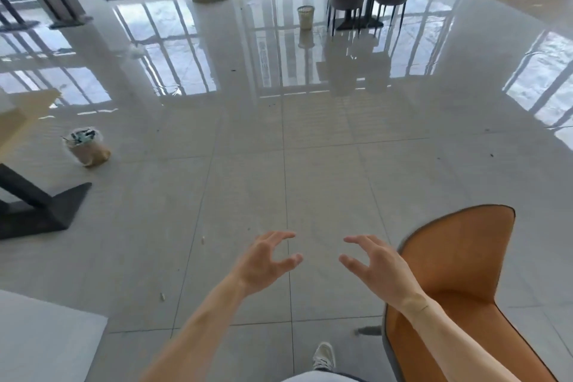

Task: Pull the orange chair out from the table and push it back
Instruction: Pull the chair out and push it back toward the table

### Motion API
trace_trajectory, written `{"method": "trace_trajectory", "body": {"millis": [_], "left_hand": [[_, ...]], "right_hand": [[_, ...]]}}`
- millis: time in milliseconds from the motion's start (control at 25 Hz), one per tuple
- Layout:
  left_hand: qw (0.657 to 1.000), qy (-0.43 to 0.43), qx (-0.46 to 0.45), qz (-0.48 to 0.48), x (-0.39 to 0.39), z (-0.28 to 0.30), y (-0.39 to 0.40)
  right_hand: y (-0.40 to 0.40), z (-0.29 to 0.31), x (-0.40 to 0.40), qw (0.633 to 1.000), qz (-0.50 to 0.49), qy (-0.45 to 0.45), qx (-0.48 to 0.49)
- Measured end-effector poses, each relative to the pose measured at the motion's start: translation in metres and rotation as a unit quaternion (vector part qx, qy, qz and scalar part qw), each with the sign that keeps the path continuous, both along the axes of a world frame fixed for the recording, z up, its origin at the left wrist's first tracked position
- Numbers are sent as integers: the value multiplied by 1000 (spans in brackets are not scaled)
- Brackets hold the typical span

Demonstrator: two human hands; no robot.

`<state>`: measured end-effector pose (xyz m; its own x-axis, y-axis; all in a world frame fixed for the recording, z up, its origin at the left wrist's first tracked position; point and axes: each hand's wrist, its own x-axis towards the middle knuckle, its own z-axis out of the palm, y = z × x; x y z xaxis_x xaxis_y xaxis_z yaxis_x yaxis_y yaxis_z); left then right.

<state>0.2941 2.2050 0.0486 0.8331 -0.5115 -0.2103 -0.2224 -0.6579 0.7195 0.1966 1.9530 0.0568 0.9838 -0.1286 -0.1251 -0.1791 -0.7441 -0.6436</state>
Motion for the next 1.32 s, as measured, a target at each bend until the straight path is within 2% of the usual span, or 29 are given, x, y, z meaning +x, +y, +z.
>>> {"method": "trace_trajectory", "body": {"millis": [200, 480, 720, 840, 960, 1160, 1320], "left_hand": [[999, 4, 10, -48, 78, -3, -34], [990, 11, 14, -137, 207, -27, -86], [957, 20, 37, -287, 326, -26, -165], [922, 8, 49, -385, 358, -24, -224], [876, 14, 57, -479, 356, -27, -289], [770, -19, 71, -634, 303, -32, -406], [674, -46, 71, -734, 250, -27, -470]], "right_hand": [[-28, 5, 67, 1000, -31, 6, 1], [-59, -19, 145, 992, -118, 47, -9], [-79, -17, 209, 962, -267, 60, -1], [-92, -16, 212, 935, -352, 55, 1], [-105, -15, 192, 896, -440, 53, 12], [-132, -19, 135, 805, -591, 54, -7], [-124, -25, 101, 741, -668, 64, 11]]}}
